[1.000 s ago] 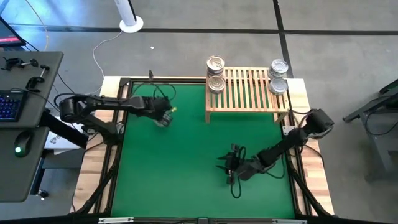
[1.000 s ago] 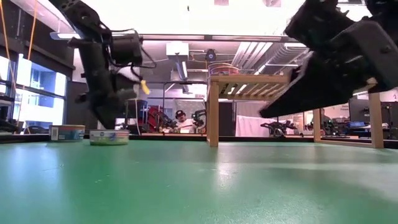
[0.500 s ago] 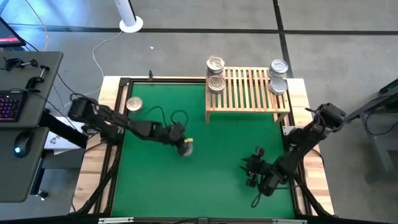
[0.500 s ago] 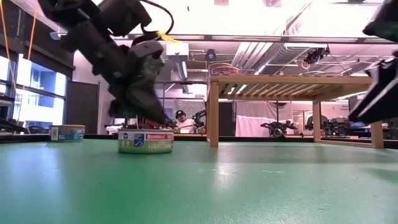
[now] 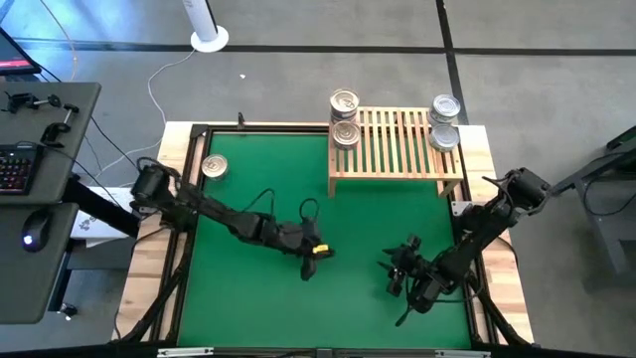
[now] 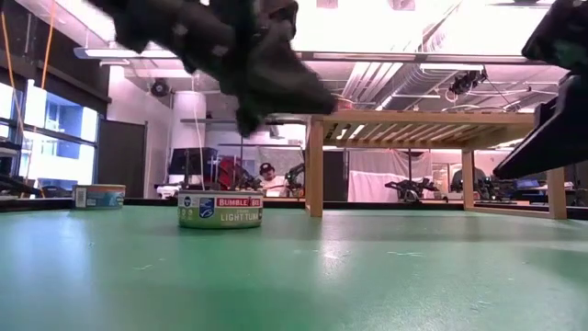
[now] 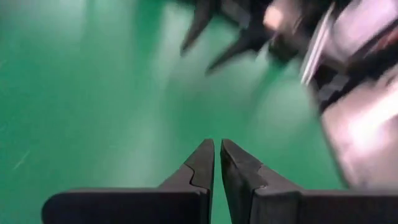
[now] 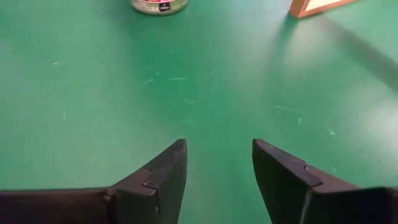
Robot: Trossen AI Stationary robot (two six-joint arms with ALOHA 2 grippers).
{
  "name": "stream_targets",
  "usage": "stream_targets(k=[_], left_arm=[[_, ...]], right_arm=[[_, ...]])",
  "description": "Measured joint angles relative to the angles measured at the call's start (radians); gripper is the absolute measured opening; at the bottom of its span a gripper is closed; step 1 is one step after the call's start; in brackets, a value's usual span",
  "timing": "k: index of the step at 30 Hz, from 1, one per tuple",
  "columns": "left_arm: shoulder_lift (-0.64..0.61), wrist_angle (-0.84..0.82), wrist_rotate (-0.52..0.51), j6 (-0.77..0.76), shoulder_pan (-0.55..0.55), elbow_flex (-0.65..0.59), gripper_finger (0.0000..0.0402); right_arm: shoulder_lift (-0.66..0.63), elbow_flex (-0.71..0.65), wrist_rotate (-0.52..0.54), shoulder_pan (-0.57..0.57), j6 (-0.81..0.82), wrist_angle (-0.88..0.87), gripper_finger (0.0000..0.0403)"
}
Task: Stack canned seafood by type on shelf
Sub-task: Stack the green tuna can on top of the green tuna can on the shelf
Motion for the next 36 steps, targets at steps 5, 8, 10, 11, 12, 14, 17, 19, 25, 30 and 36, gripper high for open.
stream_targets(k=[5, 8, 10, 11, 12, 14, 17, 19, 25, 30, 36], left_arm=[[-0.071, -0.584, -0.142, -0.012, -0.025, 0.12, 0.0016], [-0.07, -0.774, -0.164, -0.075, -0.017, 0.134, 0.0016], [-0.055, -0.844, -0.168, -0.109, -0.01, 0.133, 0.0016], [-0.043, -0.859, -0.17, -0.114, -0.007, 0.133, 0.0016], [-0.03, -0.867, -0.174, -0.117, -0.007, 0.133, 0.0016], [-0.007, -0.849, -0.187, -0.113, -0.008, 0.134, 0.0016], [0.042, -0.734, -0.192, -0.103, -0.012, 0.139, 0.0016], [0.086, -0.605, -0.164, -0.075, -0.013, 0.14, 0.0016], [0.207, -0.163, -0.066, -0.029, -0.017, 0.136, 0.0016], [0.209, -0.025, -0.059, 0.022, -0.017, 0.136, 0.0016], [0.142, -0.1, -0.067, 0.08, -0.029, 0.179, 0.0016]], right_arm=[[0.0, 0.0, 0.004, -0.035, -0.022, 0.003, 0.0196], [0.0, 0.0, 0.004, -0.059, -0.025, 0.0, 0.0201], [0.0, 0.0, -0.001, -0.073, -0.04, -0.004, 0.0202], [0.0, 0.0, -0.006, -0.078, -0.054, -0.004, 0.0202], [0.0, 0.0, -0.012, -0.082, -0.07, -0.003, 0.0202], [0.0, 0.0, -0.021, -0.084, -0.088, -0.004, 0.0202], [0.0, 0.0, -0.019, -0.084, -0.091, -0.01, 0.0202], [0.0, 0.0, 0.002, -0.084, -0.022, -0.03, 0.0202], [0.0, 0.0, -0.018, -0.071, 0.072, -0.04, 0.0224], [0.0, 0.0, -0.099, -0.065, 0.08, -0.04, 0.0291], [0.0, -0.073, -0.108, -0.065, 0.01, 0.098, 0.0362]])
